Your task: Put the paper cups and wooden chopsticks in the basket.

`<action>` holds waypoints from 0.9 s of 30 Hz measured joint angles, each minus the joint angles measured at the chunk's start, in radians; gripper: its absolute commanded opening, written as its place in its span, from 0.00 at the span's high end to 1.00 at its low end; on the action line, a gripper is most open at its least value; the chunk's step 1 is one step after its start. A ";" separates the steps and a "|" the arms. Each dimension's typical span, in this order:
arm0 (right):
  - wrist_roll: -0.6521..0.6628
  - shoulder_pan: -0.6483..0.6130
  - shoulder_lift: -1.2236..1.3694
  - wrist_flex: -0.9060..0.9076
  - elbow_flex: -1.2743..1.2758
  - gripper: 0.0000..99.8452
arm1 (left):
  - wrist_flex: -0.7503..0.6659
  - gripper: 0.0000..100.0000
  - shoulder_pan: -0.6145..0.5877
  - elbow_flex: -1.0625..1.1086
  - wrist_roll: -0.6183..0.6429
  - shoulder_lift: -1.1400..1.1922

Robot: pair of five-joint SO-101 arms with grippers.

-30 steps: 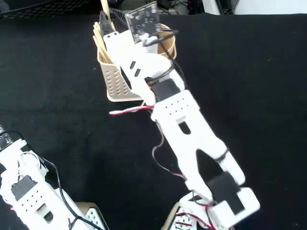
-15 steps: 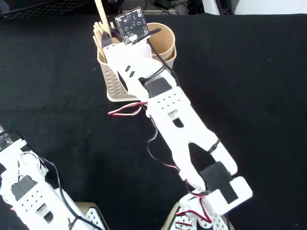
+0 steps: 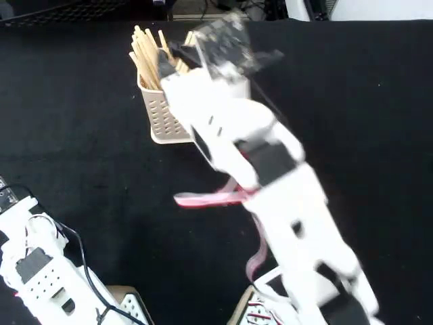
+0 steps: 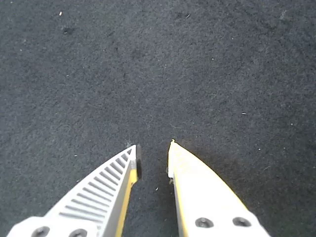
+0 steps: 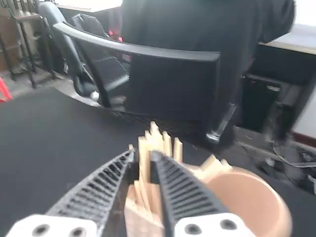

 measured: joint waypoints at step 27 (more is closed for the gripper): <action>-0.006 0.416 -1.246 0.322 1.326 0.99 | 0.203 0.97 0.643 -0.011 0.003 0.000</action>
